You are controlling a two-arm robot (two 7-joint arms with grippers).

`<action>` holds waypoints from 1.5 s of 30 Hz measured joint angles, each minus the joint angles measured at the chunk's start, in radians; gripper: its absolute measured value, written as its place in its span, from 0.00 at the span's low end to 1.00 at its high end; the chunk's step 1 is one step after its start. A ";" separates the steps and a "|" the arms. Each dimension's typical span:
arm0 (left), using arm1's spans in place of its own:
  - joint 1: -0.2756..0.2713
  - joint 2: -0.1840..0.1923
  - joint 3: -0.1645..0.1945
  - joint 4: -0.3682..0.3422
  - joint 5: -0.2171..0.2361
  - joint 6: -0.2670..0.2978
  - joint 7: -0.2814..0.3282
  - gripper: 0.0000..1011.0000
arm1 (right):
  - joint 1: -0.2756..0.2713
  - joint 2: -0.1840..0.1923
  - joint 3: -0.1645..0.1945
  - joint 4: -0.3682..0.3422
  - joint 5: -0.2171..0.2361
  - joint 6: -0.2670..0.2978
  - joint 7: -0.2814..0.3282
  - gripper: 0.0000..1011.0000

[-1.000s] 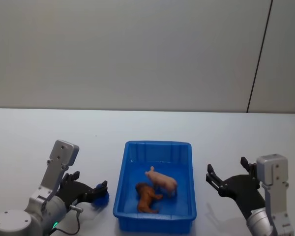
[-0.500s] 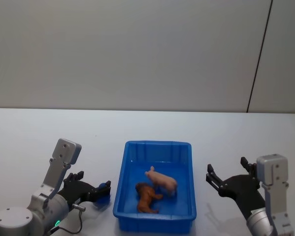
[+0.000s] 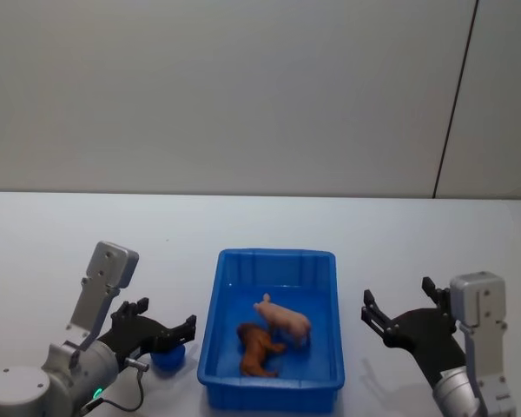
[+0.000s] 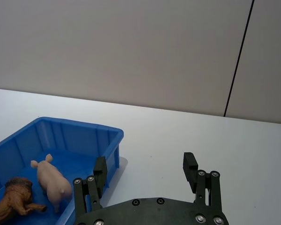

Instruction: Pick up the two dolls from the table and place them into the box.

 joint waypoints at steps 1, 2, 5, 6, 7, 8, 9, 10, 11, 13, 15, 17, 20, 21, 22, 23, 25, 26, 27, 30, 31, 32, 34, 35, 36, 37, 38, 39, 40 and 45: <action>0.003 0.002 -0.001 -0.007 -0.001 -0.001 0.000 0.99 | 0.000 0.000 0.000 0.000 0.000 0.000 0.000 0.99; 0.004 0.003 -0.002 -0.011 -0.001 -0.002 -0.001 0.99 | 0.000 0.000 0.000 0.000 0.000 0.000 0.000 0.99; 0.008 0.007 -0.004 -0.023 -0.002 -0.003 -0.002 0.99 | 0.000 0.000 0.000 0.000 0.000 0.000 0.000 0.99; 0.010 0.008 -0.005 -0.028 -0.002 -0.003 -0.003 0.99 | 0.000 0.000 0.000 0.000 0.000 0.000 0.000 0.99; 0.011 0.009 -0.005 -0.031 -0.002 -0.003 -0.004 0.99 | 0.000 0.000 0.000 0.000 0.000 0.000 0.000 0.99; 0.011 0.010 -0.005 -0.034 -0.002 -0.003 -0.005 0.99 | 0.000 0.000 0.000 0.000 0.000 0.000 0.000 0.99; 0.013 0.011 -0.006 -0.039 -0.002 -0.002 -0.006 0.99 | 0.000 0.000 0.000 0.000 0.000 0.000 0.000 0.99; 0.013 0.012 -0.006 -0.040 -0.002 -0.001 -0.007 0.99 | 0.000 0.000 0.000 0.000 0.000 0.000 0.000 0.99; 0.014 0.013 -0.006 -0.043 -0.001 0.001 -0.009 0.99 | 0.000 0.000 0.000 0.000 0.000 0.000 0.000 0.99; 0.015 0.013 -0.006 -0.046 0.001 0.004 -0.012 0.99 | 0.000 0.000 0.000 0.000 0.000 0.000 0.000 0.99; 0.015 0.014 -0.006 -0.048 0.004 0.008 -0.014 0.99 | 0.000 0.000 0.000 0.000 0.000 0.000 0.000 0.99; 0.016 0.015 -0.006 -0.049 0.006 0.011 -0.016 0.99 | 0.000 0.000 0.000 0.000 0.000 0.000 0.000 0.99; 0.017 0.015 -0.006 -0.050 0.011 0.017 -0.018 0.99 | 0.000 0.000 0.000 0.000 0.000 0.000 0.000 0.99; 0.017 0.016 -0.006 -0.050 0.012 0.018 -0.019 0.99 | 0.000 0.000 0.000 0.000 0.000 0.000 0.000 0.99; 0.018 0.016 -0.006 -0.050 0.014 0.021 -0.020 0.99 | 0.000 0.000 0.000 0.000 0.000 0.000 0.000 0.99; 0.018 0.016 -0.006 -0.050 0.015 0.023 -0.020 0.99 | 0.000 0.000 0.000 0.000 0.000 0.000 0.000 0.99; 0.019 0.017 -0.006 -0.051 0.018 0.027 -0.021 0.99 | 0.000 0.000 0.000 0.000 0.000 0.000 0.000 0.99; 0.019 0.017 -0.006 -0.051 0.020 0.029 -0.021 0.99 | 0.000 0.000 0.000 0.000 0.000 0.000 0.000 0.99; 0.019 0.018 -0.006 -0.051 0.021 0.030 -0.021 0.99 | 0.000 0.000 0.000 0.000 0.000 0.000 0.000 0.99; 0.021 0.019 -0.006 -0.053 0.025 0.037 -0.021 0.99 | 0.000 0.000 0.000 0.000 0.000 0.000 0.000 0.99; 0.022 0.019 -0.006 -0.053 0.025 0.038 -0.021 0.99 | 0.000 0.000 0.000 0.000 0.000 0.000 0.000 0.99; 0.022 0.019 -0.007 -0.053 0.026 0.039 -0.020 0.99 | 0.000 0.000 0.000 0.000 0.000 0.000 0.000 0.99; 0.023 0.021 -0.008 -0.054 0.027 0.042 -0.018 0.99 | 0.000 0.000 0.000 0.000 0.000 0.000 0.000 0.99; 0.024 0.021 -0.008 -0.055 0.028 0.042 -0.017 0.99 | 0.000 0.000 0.000 0.000 0.000 0.000 0.000 0.99; 0.024 0.021 -0.008 -0.055 0.029 0.044 -0.017 0.99 | 0.000 0.000 0.000 0.000 0.000 0.000 0.000 0.99; 0.024 0.021 -0.009 -0.055 0.029 0.045 -0.017 0.99 | 0.000 0.000 0.000 0.000 0.000 0.000 0.000 0.99; 0.024 0.021 -0.009 -0.055 0.030 0.046 -0.017 0.99 | 0.000 0.000 0.000 0.000 0.000 0.000 0.000 0.99; 0.024 0.022 -0.009 -0.055 0.031 0.047 -0.018 0.99 | 0.000 0.000 0.000 0.000 0.000 0.000 0.000 0.99; 0.024 0.022 -0.009 -0.055 0.031 0.048 -0.018 0.99 | 0.000 0.000 0.000 0.000 0.000 0.000 0.000 0.99; 0.021 0.021 -0.009 -0.048 0.033 0.053 -0.031 0.99 | 0.000 0.000 0.000 0.000 0.000 0.000 0.000 0.99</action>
